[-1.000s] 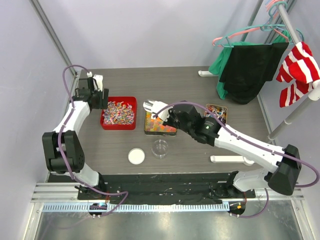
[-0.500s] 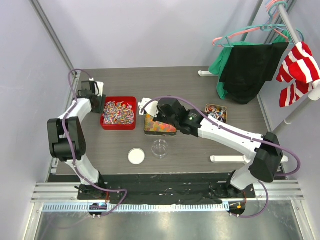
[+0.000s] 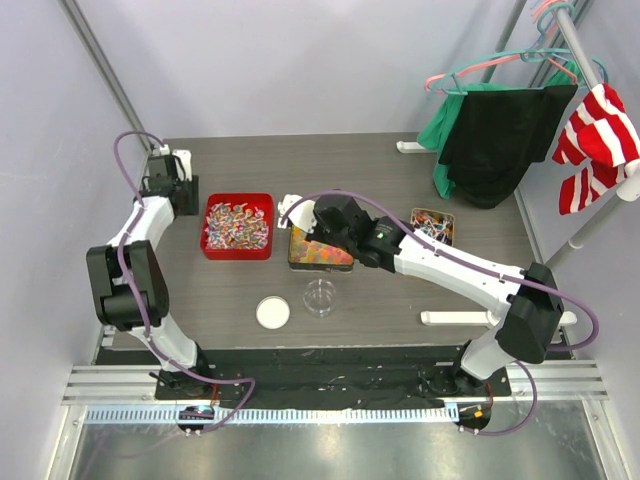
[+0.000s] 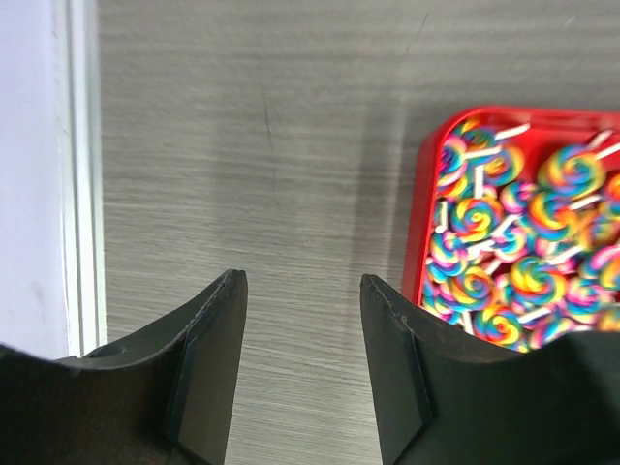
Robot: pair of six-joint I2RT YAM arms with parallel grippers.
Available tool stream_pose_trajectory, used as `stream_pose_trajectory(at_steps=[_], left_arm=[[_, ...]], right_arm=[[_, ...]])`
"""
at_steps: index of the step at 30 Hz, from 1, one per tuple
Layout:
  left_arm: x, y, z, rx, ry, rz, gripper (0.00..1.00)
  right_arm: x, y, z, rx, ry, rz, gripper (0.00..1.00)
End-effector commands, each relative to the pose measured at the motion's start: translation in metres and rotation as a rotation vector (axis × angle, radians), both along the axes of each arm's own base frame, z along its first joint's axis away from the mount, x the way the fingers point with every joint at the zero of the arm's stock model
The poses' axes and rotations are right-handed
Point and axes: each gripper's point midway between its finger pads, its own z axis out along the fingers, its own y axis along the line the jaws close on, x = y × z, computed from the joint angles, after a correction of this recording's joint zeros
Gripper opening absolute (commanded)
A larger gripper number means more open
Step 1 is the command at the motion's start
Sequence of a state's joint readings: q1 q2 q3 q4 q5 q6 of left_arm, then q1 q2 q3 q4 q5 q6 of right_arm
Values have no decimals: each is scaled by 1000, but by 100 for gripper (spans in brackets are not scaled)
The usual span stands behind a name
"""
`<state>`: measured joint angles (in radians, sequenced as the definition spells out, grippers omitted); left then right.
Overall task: Pack the candies
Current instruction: Scoop the fake candies from the storage box.
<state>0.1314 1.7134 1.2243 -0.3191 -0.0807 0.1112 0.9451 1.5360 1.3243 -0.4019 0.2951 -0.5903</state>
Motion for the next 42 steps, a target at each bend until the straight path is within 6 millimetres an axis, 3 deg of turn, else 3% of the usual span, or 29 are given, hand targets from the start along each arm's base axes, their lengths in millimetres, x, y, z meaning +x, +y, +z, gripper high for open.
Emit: stream_pose_trajectory(at_steps=[1,7,15,29,42], left_arm=[[17,-14,46,-72,-145,-58,54],[6,-36,23,-148,-71,-158,50],[-1,-27,-1,-102,3,-153,49],[-8,-31,-36,-112,94,-168,47],[-1,-29,-51,147,101,-185,27]], right_arm=[[7,3,39,89,-61,-29,1],[7,4,41,94,-61,-28,1],[7,6,38,97,-54,-26,1],[8,8,34,93,-46,-25,1],[7,11,31,100,-32,-20,1]])
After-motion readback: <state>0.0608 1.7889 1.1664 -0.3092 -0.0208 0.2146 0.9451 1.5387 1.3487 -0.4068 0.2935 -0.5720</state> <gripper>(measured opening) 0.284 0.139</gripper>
